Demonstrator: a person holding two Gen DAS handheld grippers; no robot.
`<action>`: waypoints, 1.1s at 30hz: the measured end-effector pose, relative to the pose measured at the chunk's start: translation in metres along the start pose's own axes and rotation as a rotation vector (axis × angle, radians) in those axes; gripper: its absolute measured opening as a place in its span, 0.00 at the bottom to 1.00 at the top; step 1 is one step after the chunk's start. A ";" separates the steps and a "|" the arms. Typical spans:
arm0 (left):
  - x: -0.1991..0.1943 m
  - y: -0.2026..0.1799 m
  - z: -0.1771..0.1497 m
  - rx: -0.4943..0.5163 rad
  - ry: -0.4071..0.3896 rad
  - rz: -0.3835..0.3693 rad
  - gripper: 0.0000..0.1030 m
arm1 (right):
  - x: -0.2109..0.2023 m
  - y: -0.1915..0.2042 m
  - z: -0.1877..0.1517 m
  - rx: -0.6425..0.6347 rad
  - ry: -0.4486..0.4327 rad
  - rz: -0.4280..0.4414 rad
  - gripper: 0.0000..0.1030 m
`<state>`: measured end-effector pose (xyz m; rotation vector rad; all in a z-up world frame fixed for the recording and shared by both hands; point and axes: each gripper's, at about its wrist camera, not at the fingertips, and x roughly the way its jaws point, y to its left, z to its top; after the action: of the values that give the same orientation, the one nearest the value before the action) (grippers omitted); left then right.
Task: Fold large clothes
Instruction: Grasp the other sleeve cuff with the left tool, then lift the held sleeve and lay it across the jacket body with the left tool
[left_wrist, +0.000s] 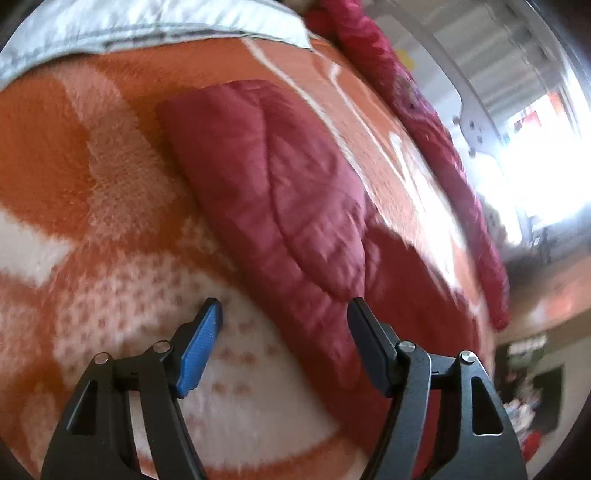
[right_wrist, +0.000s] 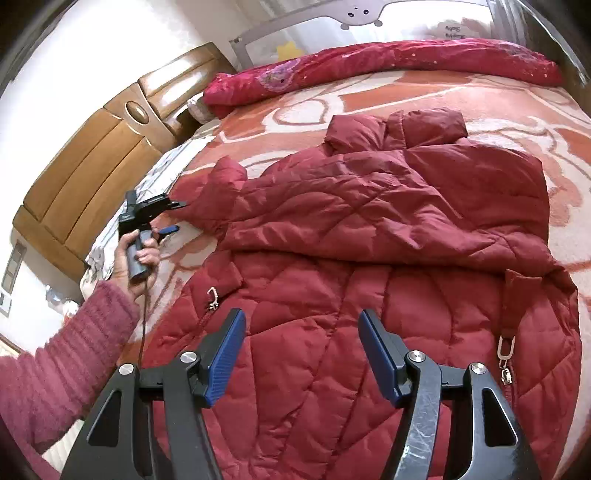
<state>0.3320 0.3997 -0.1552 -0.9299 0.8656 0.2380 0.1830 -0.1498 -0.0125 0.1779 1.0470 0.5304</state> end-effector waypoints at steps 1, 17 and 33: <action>0.001 0.004 0.003 -0.022 -0.004 -0.021 0.73 | 0.000 0.000 0.000 0.004 0.004 0.006 0.63; 0.006 -0.015 0.022 0.054 -0.048 -0.008 0.08 | -0.005 -0.004 -0.009 0.016 0.011 -0.010 0.63; -0.099 -0.143 -0.069 0.376 -0.160 -0.260 0.05 | -0.015 -0.009 -0.012 0.043 -0.028 0.017 0.63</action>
<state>0.3050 0.2775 -0.0160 -0.6514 0.6067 -0.0740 0.1699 -0.1666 -0.0102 0.2318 1.0312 0.5202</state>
